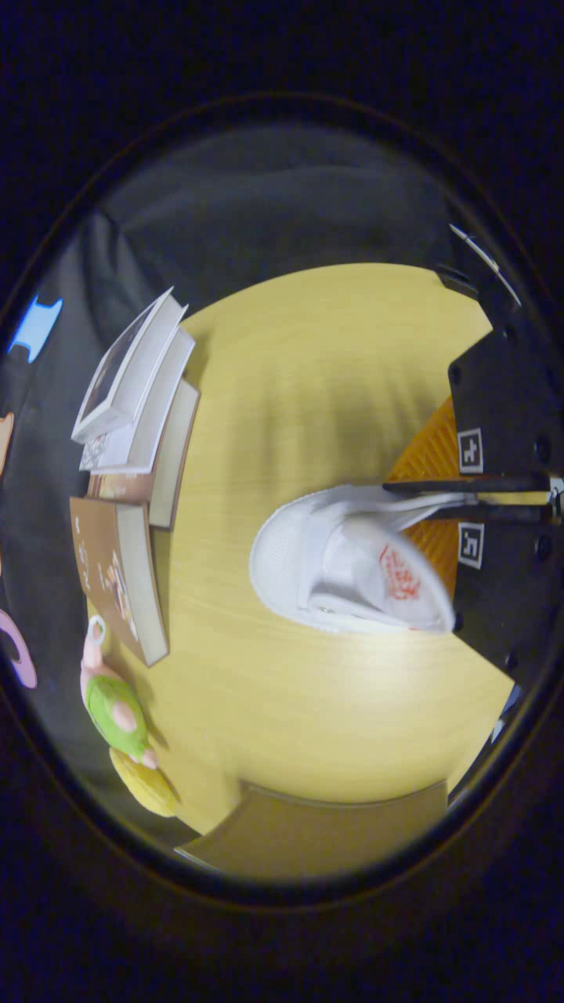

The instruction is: Open the storage box then place both shoes into the box .Put the left shoe in first, then the right shoe, with the right side of both shoes facing outward in a uniform manner.

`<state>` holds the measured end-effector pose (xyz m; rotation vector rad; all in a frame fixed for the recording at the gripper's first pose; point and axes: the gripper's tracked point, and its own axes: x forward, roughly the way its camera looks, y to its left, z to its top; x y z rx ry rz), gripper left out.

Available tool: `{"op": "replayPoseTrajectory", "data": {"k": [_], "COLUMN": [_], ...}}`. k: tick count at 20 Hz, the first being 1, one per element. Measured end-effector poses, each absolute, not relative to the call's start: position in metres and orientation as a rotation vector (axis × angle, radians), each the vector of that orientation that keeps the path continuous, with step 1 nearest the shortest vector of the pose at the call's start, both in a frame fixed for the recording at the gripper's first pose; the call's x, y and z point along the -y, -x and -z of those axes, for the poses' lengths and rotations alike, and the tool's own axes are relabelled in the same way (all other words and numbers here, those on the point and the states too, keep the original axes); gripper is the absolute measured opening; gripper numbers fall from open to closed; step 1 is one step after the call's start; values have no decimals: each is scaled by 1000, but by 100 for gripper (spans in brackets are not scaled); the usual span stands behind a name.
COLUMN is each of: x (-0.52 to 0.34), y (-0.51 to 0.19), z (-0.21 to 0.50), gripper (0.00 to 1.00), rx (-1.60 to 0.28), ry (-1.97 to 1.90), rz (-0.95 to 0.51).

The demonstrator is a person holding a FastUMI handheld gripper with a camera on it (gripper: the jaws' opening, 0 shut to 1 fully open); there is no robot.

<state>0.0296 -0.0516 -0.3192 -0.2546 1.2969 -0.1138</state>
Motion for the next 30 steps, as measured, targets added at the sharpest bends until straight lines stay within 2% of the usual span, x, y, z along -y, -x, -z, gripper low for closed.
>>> {"op": "replayPoseTrajectory", "data": {"k": [7,12,18,22,26,30], "x": [29,-29,-126,-204,-283,-329], "y": [-29,-41,-39,-25,-17,-25], "z": [314,260,164,128,122,148], "gripper": [5,5,5,5,4,5], "rx": [-1274,-1218,-1150,-1161,-1201,-1230], "ry": [27,-233,-342,-328,-334,-287], "rz": [118,3,-188,-296,-377,-365]}}
